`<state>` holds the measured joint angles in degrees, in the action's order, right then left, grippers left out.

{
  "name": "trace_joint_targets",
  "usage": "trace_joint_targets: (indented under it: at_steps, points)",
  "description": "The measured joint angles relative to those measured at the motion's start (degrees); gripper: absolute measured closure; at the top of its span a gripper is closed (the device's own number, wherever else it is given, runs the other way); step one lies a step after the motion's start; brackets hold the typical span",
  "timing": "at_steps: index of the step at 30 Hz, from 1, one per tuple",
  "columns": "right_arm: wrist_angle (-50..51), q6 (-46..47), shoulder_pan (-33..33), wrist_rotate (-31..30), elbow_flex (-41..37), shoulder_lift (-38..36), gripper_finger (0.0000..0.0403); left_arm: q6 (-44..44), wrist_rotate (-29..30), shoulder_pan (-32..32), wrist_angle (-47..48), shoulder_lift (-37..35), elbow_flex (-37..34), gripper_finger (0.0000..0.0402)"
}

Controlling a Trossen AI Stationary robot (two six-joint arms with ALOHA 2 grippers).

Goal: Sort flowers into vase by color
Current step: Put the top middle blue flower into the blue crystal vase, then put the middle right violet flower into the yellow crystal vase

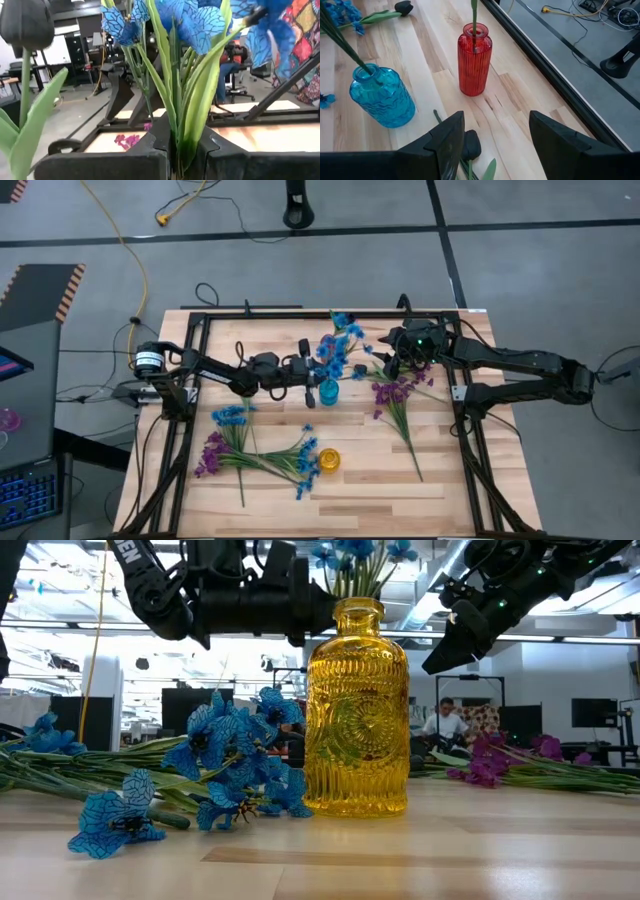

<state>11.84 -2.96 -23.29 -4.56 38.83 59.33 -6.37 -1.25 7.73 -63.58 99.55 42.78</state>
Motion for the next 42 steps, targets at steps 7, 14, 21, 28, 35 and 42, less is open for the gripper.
trace_joint_targets:
  at_steps: [7, 14, 21, 28, 35, 42]
  points:
    - [0.0, 0.0, 0.0, 0.0, 0.0, 0.0, 0.0152, 1.5, 1.9, 0.0, 0.3, 0.0, 0.0, 0.0364]
    - [0.0, 0.0, 0.0, 0.0, 0.0, 0.0, 0.0152, 3.7, 3.2, 0.0, 1.9, 0.0, 0.0, 0.0301]
    - [0.0, 0.0, 0.0, 0.0, 0.0, 0.0, 0.0152, 3.7, 3.1, 0.0, 4.9, -0.9, 0.2, 0.0238]
    - [0.9, 4.8, 0.0, 0.0, 0.0, -0.1, 0.0152, 3.0, 3.1, 0.0, 19.7, -7.8, 0.2, 0.0203]
    - [6.5, 5.0, 0.0, 0.0, 0.7, -0.1, 0.0152, 1.0, 3.2, 0.0, 38.7, -18.8, 0.2, 0.0200]
    - [22.0, 12.2, 0.6, 0.0, 7.7, -0.1, 0.0152, -0.5, 7.4, 0.0, 52.1, -28.7, 0.2, 0.0200]
